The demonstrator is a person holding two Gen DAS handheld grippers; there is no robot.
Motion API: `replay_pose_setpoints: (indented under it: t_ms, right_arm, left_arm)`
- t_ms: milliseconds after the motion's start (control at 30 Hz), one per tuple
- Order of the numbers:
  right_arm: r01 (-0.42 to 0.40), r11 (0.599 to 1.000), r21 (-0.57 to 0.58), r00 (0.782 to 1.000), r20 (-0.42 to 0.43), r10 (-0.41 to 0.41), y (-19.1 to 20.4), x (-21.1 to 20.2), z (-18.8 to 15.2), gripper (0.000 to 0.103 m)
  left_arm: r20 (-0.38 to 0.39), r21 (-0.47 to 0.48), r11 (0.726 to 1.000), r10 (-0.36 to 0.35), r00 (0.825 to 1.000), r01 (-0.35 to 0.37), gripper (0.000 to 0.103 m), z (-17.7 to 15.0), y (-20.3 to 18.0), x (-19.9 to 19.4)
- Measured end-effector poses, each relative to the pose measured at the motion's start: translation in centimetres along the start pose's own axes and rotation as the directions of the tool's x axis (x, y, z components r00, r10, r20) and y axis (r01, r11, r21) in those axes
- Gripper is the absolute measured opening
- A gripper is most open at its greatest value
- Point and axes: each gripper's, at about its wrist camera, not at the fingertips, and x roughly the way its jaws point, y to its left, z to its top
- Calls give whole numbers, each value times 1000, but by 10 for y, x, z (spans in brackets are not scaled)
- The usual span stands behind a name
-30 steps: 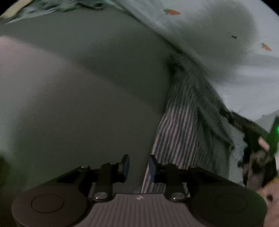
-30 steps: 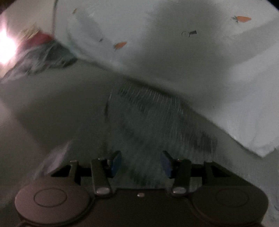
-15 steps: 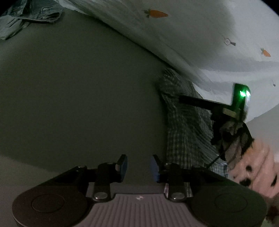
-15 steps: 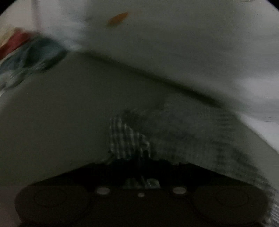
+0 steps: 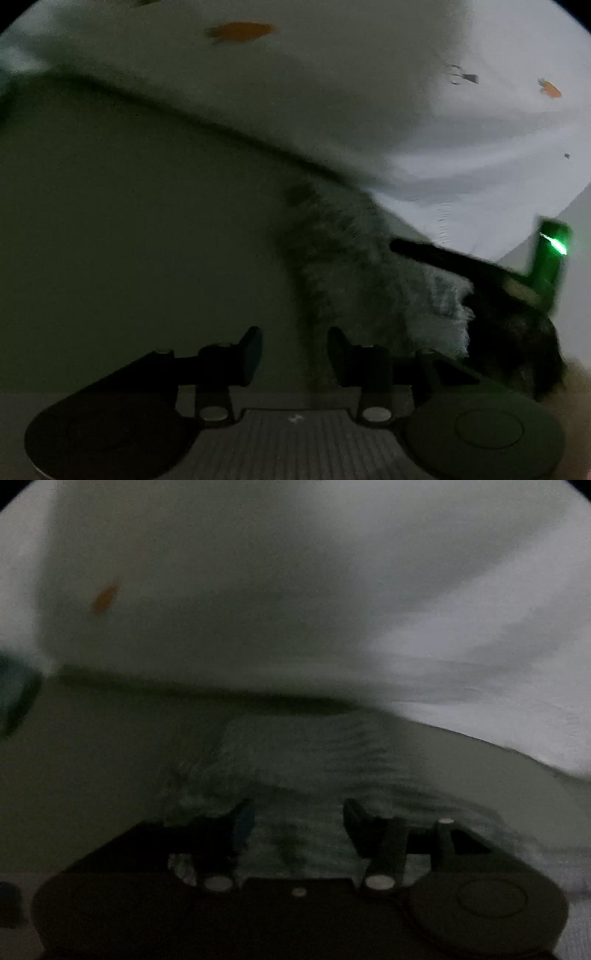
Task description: Fold clothes
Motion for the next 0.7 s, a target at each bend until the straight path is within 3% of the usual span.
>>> replay_pose_setpoints:
  t_ms: [133,267,367,400,500,600,700]
  right_arm:
    - [167,973,158,985,7,-170,-73,-50,-26,66]
    - [366,890,273,930,-78,-359,-161,-79,-81,71]
    - [473,823,314,881,-154,-448,-217,-82,-116,71]
    - [485,813,323,874,-164,-457,-232,-81,-125,71]
    - [452,815,362,892,-165,-421,-269,-75,-147,71]
    - [384,840,384,923,-168,-345,-277,-60,-156,68]
    - [356,866,351,934,-156,-321,-272,-55,-153,33]
  left_arm:
    - [0,48,995,-85,996,85,47,10,-40,37]
    - [-24,137,988,-62,998,65,47,0,-74,76]
    - [-48,175,984,-22,999,30,47,-8,-88,100]
    - [-55,184,983,-6,998,16,47,-9,-92,108]
    - [-71,197,980,55,996,-40,48,-10,-96,129]
    - [-89,178,980,107,990,-90,48,-11,-94,142]
    - [-90,162,979,138,986,-122,48,-6,-98,147]
